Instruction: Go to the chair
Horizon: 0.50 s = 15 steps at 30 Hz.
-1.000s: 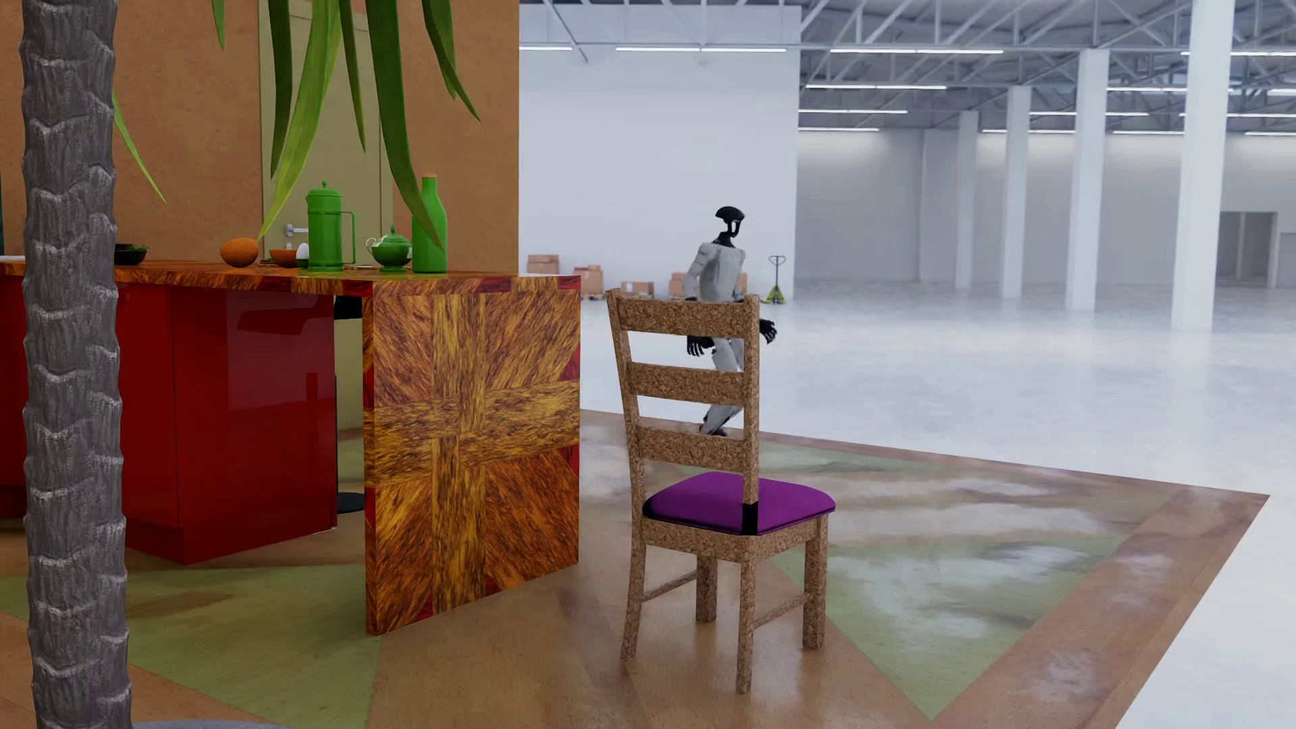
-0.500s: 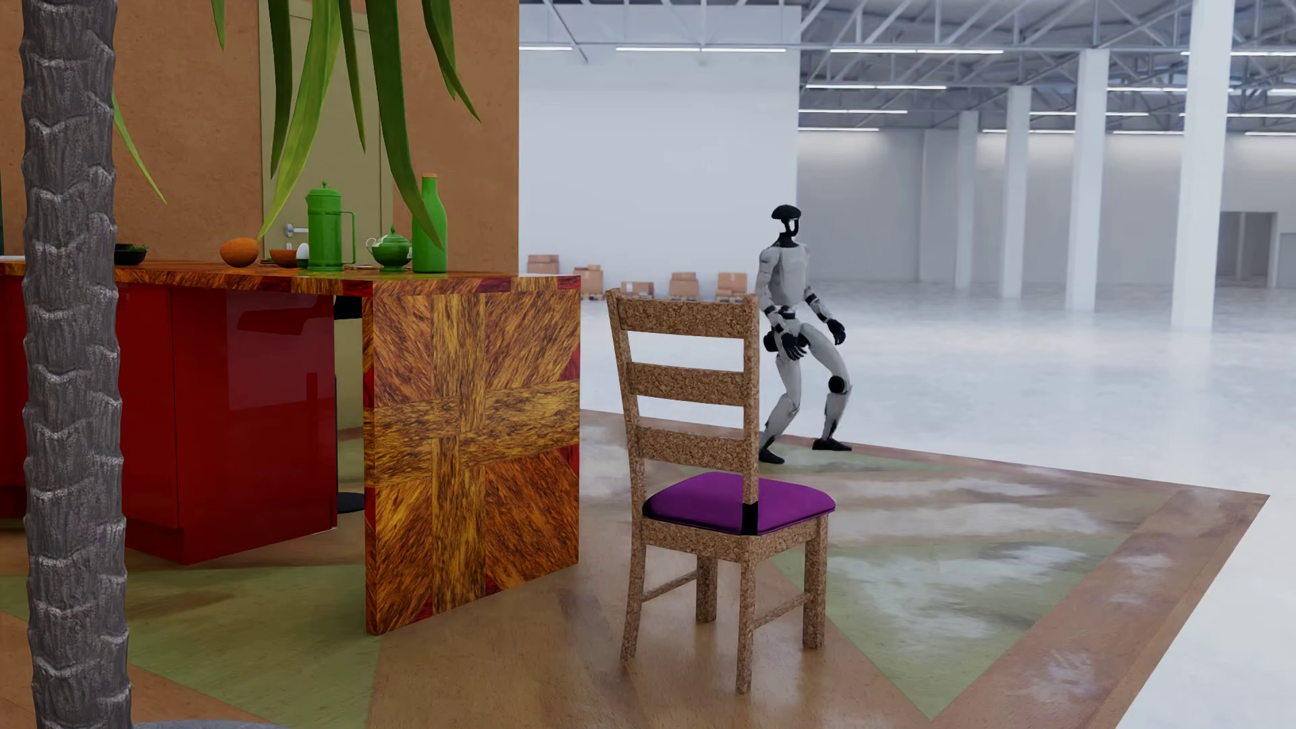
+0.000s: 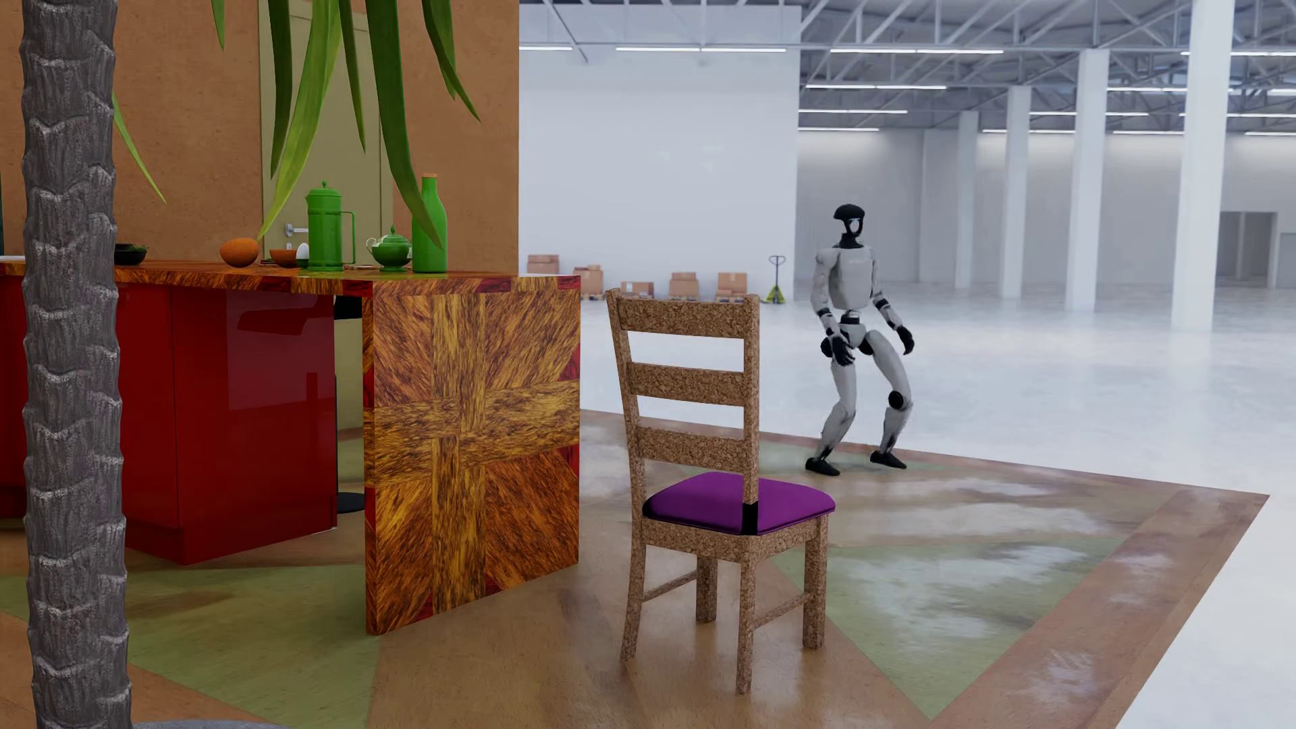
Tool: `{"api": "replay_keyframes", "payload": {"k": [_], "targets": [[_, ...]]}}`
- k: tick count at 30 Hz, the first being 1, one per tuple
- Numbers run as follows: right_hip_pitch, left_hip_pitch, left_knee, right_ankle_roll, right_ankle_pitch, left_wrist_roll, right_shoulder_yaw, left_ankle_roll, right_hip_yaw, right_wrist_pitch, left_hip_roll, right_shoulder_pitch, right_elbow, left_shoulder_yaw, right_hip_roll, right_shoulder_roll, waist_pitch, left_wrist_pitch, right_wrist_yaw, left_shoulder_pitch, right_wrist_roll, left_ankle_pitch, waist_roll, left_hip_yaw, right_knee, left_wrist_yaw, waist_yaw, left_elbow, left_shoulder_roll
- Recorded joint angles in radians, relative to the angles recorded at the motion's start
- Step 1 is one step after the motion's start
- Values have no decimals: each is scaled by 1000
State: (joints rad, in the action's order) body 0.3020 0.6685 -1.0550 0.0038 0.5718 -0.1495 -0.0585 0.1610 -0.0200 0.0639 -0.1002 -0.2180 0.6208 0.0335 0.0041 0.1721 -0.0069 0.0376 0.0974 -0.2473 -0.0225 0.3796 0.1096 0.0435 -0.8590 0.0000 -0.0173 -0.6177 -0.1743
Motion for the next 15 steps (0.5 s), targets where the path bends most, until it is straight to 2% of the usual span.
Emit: {"api": "replay_keyframes", "payload": {"k": [1, 2, 3, 4, 5, 6, 7, 8, 9, 10, 11, 12, 13, 14, 15], "targets": [[-31, -9, 153, 9, 41, -2, -7, 15, 20, -35, -9, 53, -27, -12, 5, -17, -12, -19, -23, -42, -1, -8, 31, -15, -13, -9, -16, -37, -25], [-25, -57, 151, -9, 36, 21, -34, -12, 53, -60, -8, 116, -8, 2, -6, -47, 10, -30, -64, -49, -5, -75, 13, -49, -115, -1, -67, -47, -62], [32, -127, 176, -61, -107, 72, -35, -106, 51, -75, -9, 111, 22, -9, -20, -31, 42, -35, -127, 8, -21, -44, -24, -86, -274, 32, -106, -23, -84], [105, -186, 213, -100, -225, 134, 11, -83, 31, -71, -8, 43, 5, -22, -45, -22, 49, -55, -186, 70, -37, -21, -73, -120, -372, 79, -149, -12, -93], [153, -255, 252, -101, -211, 191, 23, -93, -7, -44, -12, -7, 8, -20, -72, 25, 59, -64, -224, 139, -41, 2, -117, -149, -375, 128, -209, 16, -76], [181, -301, 265, -90, -137, 228, 71, -72, -36, 0, -21, -78, -21, 27, -83, 16, 47, -70, -218, 201, -21, 36, -151, -166, -275, 163, -252, 61, -30], [181, -310, 200, -92, -103, 244, 53, -48, -46, 35, -24, -147, -10, 86, -84, 11, 34, -85, -183, 259, 5, 57, -190, -152, -119, 180, -272, 77, 9], [157, -228, -6, -39, -61, 234, -33, -17, -42, 62, -49, -150, 107, 99, -60, 43, 26, -112, -129, 293, 27, -26, -195, -112, -83, 170, -255, 34, 70], [115, -152, -115, -37, -27, 203, -43, 5, -31, 91, -15, -139, 148, 153, -40, 41, 32, -131, -75, 249, 22, -78, -182, -52, -73, 135, -210, 9, 56], [65, -80, -140, -32, -3, 162, -14, 19, -19, 112, 19, -129, 124, 139, -21, 29, 39, -124, -26, 183, -1, -56, -153, -19, -45, 89, -143, 9, 44], [9, -6, -105, -25, 14, 117, -22, 27, -10, 113, 32, -97, 96, 84, -2, 18, 38, -99, 19, 115, -31, -19, -113, -23, 2, 42, -72, 14, 26], [-49, 30, -5, -18, 36, 79, 2, 36, 4, 103, 31, -28, 17, 8, 23, -3, 44, -88, 38, 55, -42, -20, -68, -27, 25, 9, -40, -6, 10], [-45, 17, 138, -23, 34, 57, 10, 38, 22, 74, 30, 40, -45, -16, 39, -28, 50, -89, 32, 15, -36, -79, -43, -23, -75, -5, -46, -62, -27], [38, -10, 114, -90, -88, 57, -28, -47, 30, 20, 30, 83, -12, -2, 29, -35, 53, -69, -5, 27, -22, -63, -65, -53, -289, 5, -70, -79, -79], [121, -60, 125, -125, -210, 76, -39, -175, 9, -21, 26, 91, 36, -15, 9, -35, 56, -74, -68, 53, -17, -23, -104, -94, -405, 44, -100, -92, -98]]}}
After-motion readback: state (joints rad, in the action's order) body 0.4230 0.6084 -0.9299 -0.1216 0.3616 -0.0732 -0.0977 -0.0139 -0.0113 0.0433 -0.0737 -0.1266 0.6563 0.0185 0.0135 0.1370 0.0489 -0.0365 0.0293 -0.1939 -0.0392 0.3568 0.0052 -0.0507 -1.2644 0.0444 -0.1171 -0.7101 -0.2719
